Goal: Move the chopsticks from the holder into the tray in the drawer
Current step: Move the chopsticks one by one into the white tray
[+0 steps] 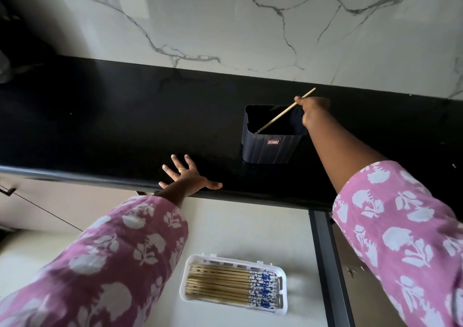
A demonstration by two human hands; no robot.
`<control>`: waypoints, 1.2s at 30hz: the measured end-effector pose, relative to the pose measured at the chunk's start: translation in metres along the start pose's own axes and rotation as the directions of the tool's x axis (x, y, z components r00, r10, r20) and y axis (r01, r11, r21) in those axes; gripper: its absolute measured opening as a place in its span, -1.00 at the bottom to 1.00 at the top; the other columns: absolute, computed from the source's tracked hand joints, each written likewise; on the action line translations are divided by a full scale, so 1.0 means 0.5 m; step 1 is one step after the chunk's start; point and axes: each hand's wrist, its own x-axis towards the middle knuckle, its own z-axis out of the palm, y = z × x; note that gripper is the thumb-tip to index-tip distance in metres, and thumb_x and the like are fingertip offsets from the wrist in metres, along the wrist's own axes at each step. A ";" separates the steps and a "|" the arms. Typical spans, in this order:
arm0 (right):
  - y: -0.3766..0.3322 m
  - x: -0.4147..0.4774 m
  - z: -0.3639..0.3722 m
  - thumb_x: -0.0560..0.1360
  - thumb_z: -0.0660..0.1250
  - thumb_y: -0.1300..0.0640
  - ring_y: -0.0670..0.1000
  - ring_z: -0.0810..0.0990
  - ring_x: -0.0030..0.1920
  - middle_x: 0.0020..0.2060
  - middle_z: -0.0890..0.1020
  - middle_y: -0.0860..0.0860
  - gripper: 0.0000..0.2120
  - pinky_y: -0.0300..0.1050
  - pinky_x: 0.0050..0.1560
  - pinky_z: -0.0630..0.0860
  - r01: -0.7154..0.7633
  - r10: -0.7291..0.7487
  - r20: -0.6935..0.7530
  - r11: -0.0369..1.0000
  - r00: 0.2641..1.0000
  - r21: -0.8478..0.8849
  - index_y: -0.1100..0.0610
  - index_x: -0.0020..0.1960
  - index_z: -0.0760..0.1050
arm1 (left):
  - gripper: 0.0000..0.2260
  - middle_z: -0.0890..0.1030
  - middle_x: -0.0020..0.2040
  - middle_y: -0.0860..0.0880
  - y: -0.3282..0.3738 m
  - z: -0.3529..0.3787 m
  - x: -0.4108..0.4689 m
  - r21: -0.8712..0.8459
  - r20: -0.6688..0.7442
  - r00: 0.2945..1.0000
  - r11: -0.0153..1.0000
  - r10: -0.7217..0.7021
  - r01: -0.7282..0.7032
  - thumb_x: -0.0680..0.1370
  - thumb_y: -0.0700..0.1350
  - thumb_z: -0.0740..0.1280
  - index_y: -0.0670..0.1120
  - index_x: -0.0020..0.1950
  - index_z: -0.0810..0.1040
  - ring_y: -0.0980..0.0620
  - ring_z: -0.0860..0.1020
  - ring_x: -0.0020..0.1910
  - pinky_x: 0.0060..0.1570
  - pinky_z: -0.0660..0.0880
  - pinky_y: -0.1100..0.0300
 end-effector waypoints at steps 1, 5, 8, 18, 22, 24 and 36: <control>0.000 -0.004 0.003 0.37 0.49 0.27 -0.02 0.55 -0.21 -0.29 0.56 0.04 -0.85 -0.24 -0.16 0.47 0.045 -0.045 -0.002 0.999 0.999 -0.016 0.28 -0.10 0.57 | 0.30 -0.48 0.47 -0.05 0.001 0.000 0.000 0.000 0.001 1.000 1.000 -0.002 0.002 0.10 0.40 0.48 0.06 0.50 -0.36 -0.29 -0.41 0.44 0.29 -0.14 -0.44; 0.015 -0.028 0.015 0.35 0.49 0.30 -0.13 0.40 -0.45 -0.46 0.46 -0.04 -0.60 -0.33 -0.46 0.35 0.234 -0.226 0.078 0.964 0.971 -0.129 0.07 -0.47 0.33 | 0.30 -0.47 0.47 -0.04 -0.001 0.003 0.002 -0.003 -0.006 1.000 1.000 0.001 -0.001 0.09 0.40 0.48 0.06 0.50 -0.35 -0.29 -0.41 0.44 0.29 -0.14 -0.44; 0.032 -0.036 0.024 0.38 0.47 0.27 -0.14 0.41 -0.44 -0.44 0.49 -0.02 -0.76 -0.30 -0.42 0.38 0.301 -0.274 0.146 0.928 0.951 -0.219 0.17 -0.39 0.47 | 0.30 -0.47 0.47 -0.04 -0.002 0.004 0.005 -0.007 -0.007 1.000 1.000 0.003 -0.003 0.09 0.39 0.49 0.07 0.50 -0.34 -0.29 -0.41 0.44 0.29 -0.14 -0.44; -0.004 -0.073 -0.005 0.49 0.34 0.29 -0.09 0.59 -0.36 -0.23 0.61 0.11 -0.89 -0.18 -0.20 0.62 0.468 -0.462 0.082 0.863 0.883 -0.188 0.34 -0.03 0.55 | 0.33 -0.49 0.46 -0.06 -0.007 0.002 0.012 0.012 0.010 1.000 1.000 0.021 -0.021 0.05 0.44 0.46 0.06 0.49 -0.36 -0.32 -0.41 0.42 0.27 -0.14 -0.46; -0.045 -0.111 -0.048 0.52 0.29 0.28 -0.16 0.59 -0.30 -0.20 0.60 0.05 -0.92 -0.36 -0.26 0.58 0.584 -0.583 0.040 0.806 0.811 -0.100 0.27 0.00 0.53 | 0.31 -0.49 0.46 -0.07 -0.004 -0.003 -0.002 0.016 0.021 0.999 1.000 0.024 -0.025 0.08 0.43 0.45 0.05 0.49 -0.37 -0.33 -0.41 0.42 0.28 -0.13 -0.46; -0.067 -0.140 -0.070 0.54 0.28 0.27 -0.17 0.59 -0.26 -0.21 0.59 -0.01 -0.96 -0.39 -0.26 0.58 0.642 -0.644 0.003 0.763 0.765 -0.077 0.19 -0.04 0.50 | 0.30 -0.48 0.46 -0.08 0.001 -0.008 -0.014 0.029 0.021 0.999 0.999 0.025 -0.026 0.11 0.42 0.45 0.04 0.49 -0.37 -0.33 -0.40 0.43 0.29 -0.11 -0.45; -0.051 -0.339 -0.076 0.56 0.18 0.33 -0.11 0.61 -0.42 -0.33 0.51 -0.06 -0.77 -0.17 -0.34 0.62 0.731 -0.718 0.244 0.681 0.651 0.053 0.05 -0.18 0.36 | 0.22 -0.45 0.48 -0.13 -0.003 -0.020 -0.041 0.021 0.024 0.998 0.998 0.067 -0.067 0.23 0.25 0.52 -0.02 0.51 -0.33 -0.36 -0.39 0.42 0.35 -0.11 -0.39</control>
